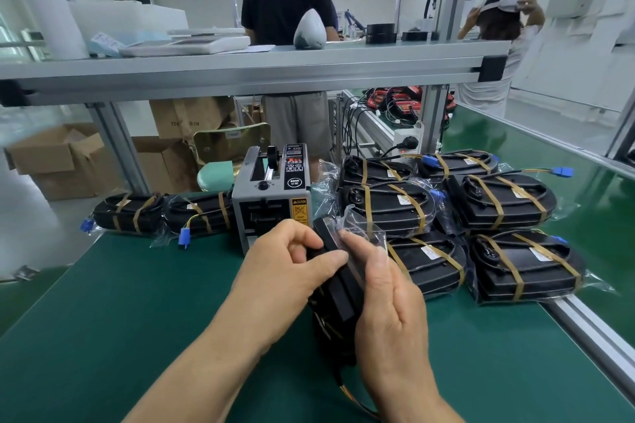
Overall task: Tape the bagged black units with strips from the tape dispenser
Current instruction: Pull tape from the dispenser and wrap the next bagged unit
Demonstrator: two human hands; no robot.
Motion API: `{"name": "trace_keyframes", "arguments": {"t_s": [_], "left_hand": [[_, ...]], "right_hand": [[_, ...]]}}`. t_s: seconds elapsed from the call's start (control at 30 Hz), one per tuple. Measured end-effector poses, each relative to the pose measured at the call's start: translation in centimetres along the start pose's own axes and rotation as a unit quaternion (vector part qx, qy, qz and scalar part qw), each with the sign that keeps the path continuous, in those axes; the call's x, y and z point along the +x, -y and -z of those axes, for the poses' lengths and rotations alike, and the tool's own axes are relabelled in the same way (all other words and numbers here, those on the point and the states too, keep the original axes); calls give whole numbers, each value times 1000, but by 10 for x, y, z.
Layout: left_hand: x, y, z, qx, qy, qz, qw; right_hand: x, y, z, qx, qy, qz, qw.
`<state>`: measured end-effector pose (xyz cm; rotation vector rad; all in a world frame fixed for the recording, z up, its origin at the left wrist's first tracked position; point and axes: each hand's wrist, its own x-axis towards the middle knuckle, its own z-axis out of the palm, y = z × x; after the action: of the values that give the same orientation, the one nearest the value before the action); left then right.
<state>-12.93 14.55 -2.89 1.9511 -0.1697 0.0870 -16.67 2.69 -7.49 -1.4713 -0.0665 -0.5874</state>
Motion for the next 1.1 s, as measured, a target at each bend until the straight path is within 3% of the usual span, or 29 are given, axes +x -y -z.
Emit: {"name": "trace_keyframes", "arguments": {"t_s": [0.33, 0.57, 0.73, 0.87, 0.97, 1.1], "left_hand": [[19, -6, 22, -28, 129, 16, 991], [16, -2, 17, -54, 74, 44, 995], [11, 1, 23, -44, 141, 45, 988], [5, -4, 25, 9, 160, -29, 987], [3, 0, 26, 114, 70, -131, 982], [-1, 16, 22, 161, 17, -216, 963]], "right_hand": [[-3, -1, 2, 4, -8, 26, 1000], [-3, -2, 3, 35, 1, 25, 999], [-13, -6, 7, 53, 25, 38, 998], [-19, -14, 9, 37, 42, 104, 993], [-13, -24, 7, 16, 56, 152, 987], [-7, -37, 7, 3, 93, 127, 987]]}}
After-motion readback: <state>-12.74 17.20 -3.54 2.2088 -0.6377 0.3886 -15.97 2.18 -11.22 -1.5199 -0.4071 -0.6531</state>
